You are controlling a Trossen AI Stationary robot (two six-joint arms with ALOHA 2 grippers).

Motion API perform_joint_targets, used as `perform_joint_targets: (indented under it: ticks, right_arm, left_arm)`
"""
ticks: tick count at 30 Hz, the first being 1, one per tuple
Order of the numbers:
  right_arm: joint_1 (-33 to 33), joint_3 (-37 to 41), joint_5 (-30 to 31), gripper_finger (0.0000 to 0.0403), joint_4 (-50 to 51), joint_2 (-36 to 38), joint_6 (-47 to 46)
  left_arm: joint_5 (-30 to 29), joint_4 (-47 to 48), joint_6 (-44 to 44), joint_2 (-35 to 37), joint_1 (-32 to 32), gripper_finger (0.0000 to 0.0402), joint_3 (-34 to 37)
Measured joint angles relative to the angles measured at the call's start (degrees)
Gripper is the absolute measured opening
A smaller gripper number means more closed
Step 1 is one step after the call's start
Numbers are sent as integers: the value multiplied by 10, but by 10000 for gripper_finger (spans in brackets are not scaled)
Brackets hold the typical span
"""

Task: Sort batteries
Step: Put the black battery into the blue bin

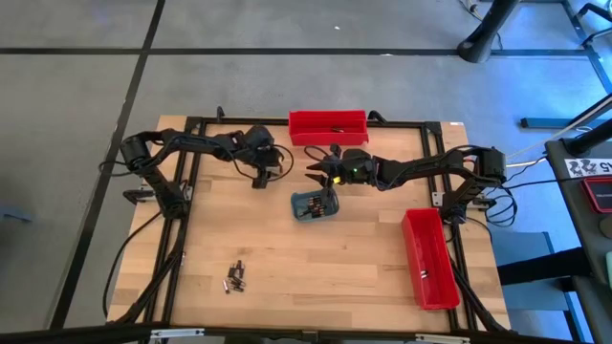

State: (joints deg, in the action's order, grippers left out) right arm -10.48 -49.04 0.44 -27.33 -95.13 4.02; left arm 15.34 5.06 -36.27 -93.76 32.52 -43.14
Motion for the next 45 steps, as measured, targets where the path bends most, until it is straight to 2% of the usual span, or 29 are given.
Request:
perform_joint_targets:
  ticks: [5,16,24,36,41,45]
  right_arm:
    - [0,0,0,106,0,0,-9]
    - [0,0,0,106,0,0,-27]
    - [0,0,0,106,2,0,-47]
    - [0,0,0,106,16,0,-38]
    - [0,0,0,106,21,0,-35]
    - [0,0,0,106,20,0,-21]
  left_arm:
    - [9,-17,-38,-1,-2,184,0]
    - [40,-66,18,-81,-4,184,-2]
    - [34,-6,57,-83,-5,181,-5]
    - [51,-1,113,-82,-7,119,5]
    - [34,3,98,-81,-8,94,5]
    - [24,4,86,-81,-9,59,5]
